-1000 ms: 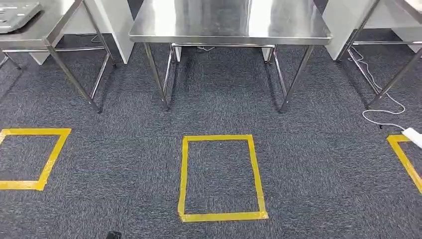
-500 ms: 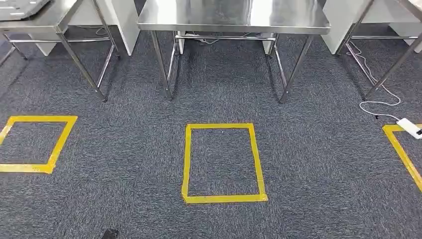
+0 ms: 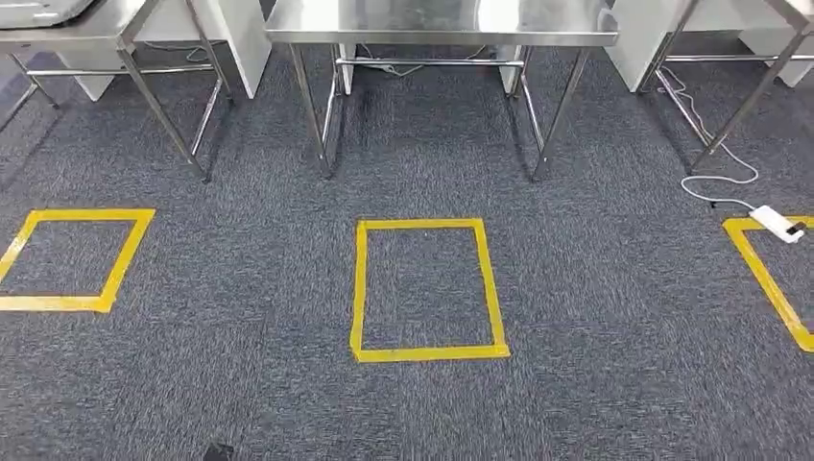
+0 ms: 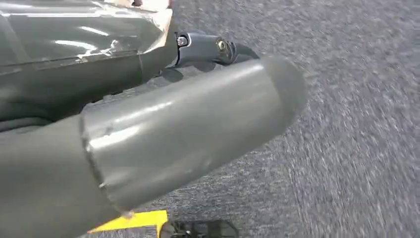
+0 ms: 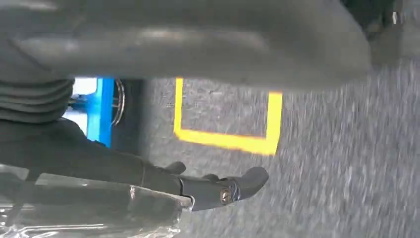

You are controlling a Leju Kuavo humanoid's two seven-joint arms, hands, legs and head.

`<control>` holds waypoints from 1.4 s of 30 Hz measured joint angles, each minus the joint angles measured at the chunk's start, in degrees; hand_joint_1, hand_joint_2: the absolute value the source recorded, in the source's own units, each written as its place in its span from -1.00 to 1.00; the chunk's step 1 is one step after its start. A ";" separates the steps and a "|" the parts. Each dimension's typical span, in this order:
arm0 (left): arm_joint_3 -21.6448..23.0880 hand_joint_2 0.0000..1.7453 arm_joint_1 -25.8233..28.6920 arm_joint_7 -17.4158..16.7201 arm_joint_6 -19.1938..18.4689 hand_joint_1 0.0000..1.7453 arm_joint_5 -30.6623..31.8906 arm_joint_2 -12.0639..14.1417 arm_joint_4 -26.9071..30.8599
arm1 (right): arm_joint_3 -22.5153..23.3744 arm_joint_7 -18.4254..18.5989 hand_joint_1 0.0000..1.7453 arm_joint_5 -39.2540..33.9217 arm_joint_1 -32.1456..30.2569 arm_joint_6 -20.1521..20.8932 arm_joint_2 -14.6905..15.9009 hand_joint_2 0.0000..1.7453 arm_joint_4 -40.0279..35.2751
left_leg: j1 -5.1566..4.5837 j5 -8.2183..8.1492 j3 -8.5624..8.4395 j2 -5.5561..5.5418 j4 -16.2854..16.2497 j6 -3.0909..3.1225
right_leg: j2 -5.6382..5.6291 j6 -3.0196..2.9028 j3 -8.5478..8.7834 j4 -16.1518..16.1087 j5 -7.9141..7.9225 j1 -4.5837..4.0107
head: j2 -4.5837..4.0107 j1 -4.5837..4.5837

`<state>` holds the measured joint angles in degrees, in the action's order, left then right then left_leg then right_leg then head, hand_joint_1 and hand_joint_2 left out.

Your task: Take the parts from the cabinet and place them on the table.

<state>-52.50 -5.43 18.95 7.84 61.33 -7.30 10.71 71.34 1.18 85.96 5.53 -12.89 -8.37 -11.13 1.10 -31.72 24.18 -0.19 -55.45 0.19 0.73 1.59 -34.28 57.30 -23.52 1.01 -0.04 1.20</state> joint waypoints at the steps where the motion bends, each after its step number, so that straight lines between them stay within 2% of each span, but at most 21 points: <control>1: 0.00 -1.00 0.01 0.17 -0.17 -1.00 0.04 0.20 0.02 | -0.07 -0.07 -1.00 0.04 0.03 0.89 0.00 1.00 -0.02 | -0.28 0.22 0.46 0.04 -0.34 0.23 | 0.15 0.36 -0.01 -0.26 0.72 0.06 | 0.00 0.02; 3: -0.02 -1.00 0.12 0.66 -0.48 -1.00 0.15 0.50 0.00 | -0.22 -1.69 -1.00 0.20 -0.03 1.92 -0.02 1.00 -0.02 | -0.64 0.97 1.46 0.08 0.13 1.68 | 0.16 1.30 -0.45 -0.98 1.58 -0.12 | 0.00 0.02; 5: 0.00 -1.00 0.01 1.22 -0.46 -1.00 0.42 0.50 0.02 | -0.24 -2.54 -1.00 0.20 -0.08 2.20 0.13 1.00 -0.02 | -0.48 2.51 2.74 0.55 0.42 3.09 | -0.16 0.44 -1.87 2.13 -2.22 -0.01 | 0.00 0.09; 8: 0.00 -1.00 0.03 1.35 -0.48 -1.00 0.52 0.72 0.02 | -0.59 -3.26 -1.00 -0.11 -0.14 2.75 0.11 1.00 -0.02 | -0.76 4.33 5.01 0.75 0.37 3.37 | -0.36 -0.28 -5.16 14.10 -10.15 0.06 | 0.00 -0.50; 10: 0.02 -1.00 0.03 1.31 -0.50 -1.00 0.76 0.70 0.02 | -0.63 -3.26 -1.00 -0.79 -0.23 2.73 0.26 1.00 -0.02 | -1.02 5.57 6.64 0.97 0.22 3.25 | -0.41 1.08 -4.78 17.87 -8.49 -0.04 | 0.00 -0.55; 12: 0.02 -1.00 0.07 1.22 -0.57 -1.00 0.96 0.55 0.02 | -0.63 -3.26 -1.00 -1.31 -0.26 2.70 0.46 1.00 -0.02 | -1.19 6.36 7.69 1.35 0.08 3.06 | -0.37 1.76 0.55 11.57 -5.33 -0.17 | 0.00 -0.52; 14: 0.02 -1.00 0.03 1.20 -0.57 -1.00 1.01 0.50 0.02 | -0.63 -3.28 -1.00 -1.36 -0.01 2.70 0.63 1.00 -0.02 | -1.61 6.76 7.82 2.01 -0.45 2.72 | 1.21 0.71 8.46 -0.40 -6.05 -0.77 | 0.00 -0.52; 15: 0.02 -1.00 0.07 1.20 -0.59 -1.00 1.03 0.48 0.02 | -0.63 -3.30 -1.00 -1.42 0.21 2.70 0.72 1.00 -0.04 | -1.69 6.98 8.12 2.32 -0.78 2.44 | 1.43 0.00 9.89 -3.15 -6.81 -1.62 | 0.00 -0.63; 18: 0.04 -1.00 -0.01 1.18 -0.65 -1.00 1.07 0.48 0.02 | -0.63 -3.43 -1.00 -1.60 0.14 2.70 0.79 1.00 -0.07 | -1.59 7.56 8.11 3.46 -0.78 1.56 | 0.27 -0.85 8.50 -3.00 -6.40 -1.16 | 0.00 -0.33; 19: 0.04 -1.00 -0.02 1.18 -0.65 -1.00 1.07 0.52 0.04 | -0.63 -3.39 -1.00 -1.57 0.04 2.70 0.72 1.00 -0.07 | -1.33 7.03 8.59 2.87 -1.36 1.12 | 0.03 -1.59 8.51 -3.28 -5.82 0.00 | 0.00 -0.39; 21: 0.04 -1.00 0.02 1.16 -0.65 -1.00 1.11 0.44 0.02 | -0.63 -3.26 -1.00 -1.57 0.00 2.70 0.81 1.00 -0.07 | -0.98 2.19 10.35 0.86 -6.07 0.49 | -0.47 -2.62 7.74 -3.25 -5.19 -0.17 | 0.00 0.26; 23: 0.04 -1.00 0.03 1.03 -0.65 -1.00 1.11 0.50 0.02 | -0.63 -3.26 -1.00 -1.53 -0.03 2.79 0.81 1.00 -0.07 | -0.67 -2.96 13.63 0.42 -15.30 -0.13 | -1.15 -2.80 6.97 -3.09 -4.56 -0.31 | 0.00 0.26; 24: 0.04 -1.00 0.04 1.00 -0.63 -1.00 1.11 0.52 0.02 | -0.63 -3.26 -1.00 -1.51 -0.13 2.86 0.81 1.00 -0.07 | -0.55 -3.79 14.59 0.32 -18.39 -0.31 | -1.62 -2.60 6.74 -2.87 -4.42 -0.33 | 0.00 0.20; 26: 0.02 -1.00 0.04 0.87 -0.63 -1.00 1.11 0.52 0.02 | -0.63 -3.28 -1.00 -1.49 -0.30 3.01 0.81 1.00 -0.07 | -0.20 -0.89 12.51 0.28 -15.85 -0.44 | -2.86 -2.24 6.37 -2.30 -4.18 -0.26 | 0.00 0.22; 28: 0.04 -1.00 0.04 0.87 -0.61 -1.00 1.14 0.63 0.02 | -0.66 -3.37 -1.00 -1.49 -0.25 3.16 0.68 1.00 -0.07 | 0.21 4.11 7.01 -1.12 -6.27 -0.34 | -4.01 -2.15 6.19 -1.71 -4.20 -0.23 | 0.00 0.24; 30: 0.04 -1.00 0.16 0.85 -0.59 -1.00 1.16 0.76 0.02 | -0.66 -3.54 -1.00 -1.42 0.15 3.27 0.52 1.00 -0.07 | 0.70 4.08 4.98 -6.58 -2.61 0.09 | -5.12 -1.60 4.78 -1.13 -3.88 -0.58 | 0.00 0.15; 34: 0.02 -1.00 0.07 0.68 -0.54 -1.00 1.14 0.70 0.04 | -0.68 -3.54 -1.00 -1.33 0.10 3.29 0.52 1.00 -0.07 | 0.71 4.03 5.47 -2.72 -0.59 1.30 | -7.89 0.33 2.63 -1.14 -2.81 -1.03 | 0.00 0.22; 36: 0.02 -1.00 0.07 0.68 -0.48 -1.00 1.16 0.70 0.04 | -0.68 -3.43 -1.00 -1.36 0.03 3.30 0.57 1.00 -0.07 | 0.56 4.56 5.43 -1.11 -0.10 2.29 | -2.99 -0.23 0.25 3.71 -5.57 -0.78 | 0.00 -0.22; 39: 0.00 -1.00 0.30 0.68 -0.43 -1.00 1.14 0.76 0.02 | -0.68 -3.32 -1.00 -1.57 0.05 3.34 0.63 1.00 -0.07 | 0.23 4.62 5.69 1.75 -0.15 2.34 | -1.55 -0.10 -6.03 16.88 -10.64 -0.53 | 0.00 -0.35; 40: 0.00 -1.00 0.30 0.70 -0.35 -1.00 1.14 0.76 0.02 | -0.68 -3.28 -1.00 -1.64 -0.06 3.34 0.66 1.00 -0.07 | 0.17 4.64 5.69 2.67 -0.18 2.32 | -1.44 0.47 -6.25 17.82 -10.51 -0.32 | 0.00 -0.35; 42: 0.00 -1.00 0.30 0.74 -0.28 -1.00 1.14 0.70 0.04 | -0.68 -3.28 -1.00 -1.68 -0.19 3.34 0.72 1.00 -0.07 | 0.24 4.64 5.58 4.15 -0.27 2.21 | -0.74 1.86 -2.02 10.80 -7.43 0.14 | 0.00 -0.37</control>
<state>-52.50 -5.13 19.69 7.56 62.47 -6.60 10.75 70.66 -2.10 84.28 5.34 -9.55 -7.65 -11.19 1.33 -27.08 29.76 3.96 -55.72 2.40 -0.01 3.45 -36.30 68.10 -30.95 1.15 -0.04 0.83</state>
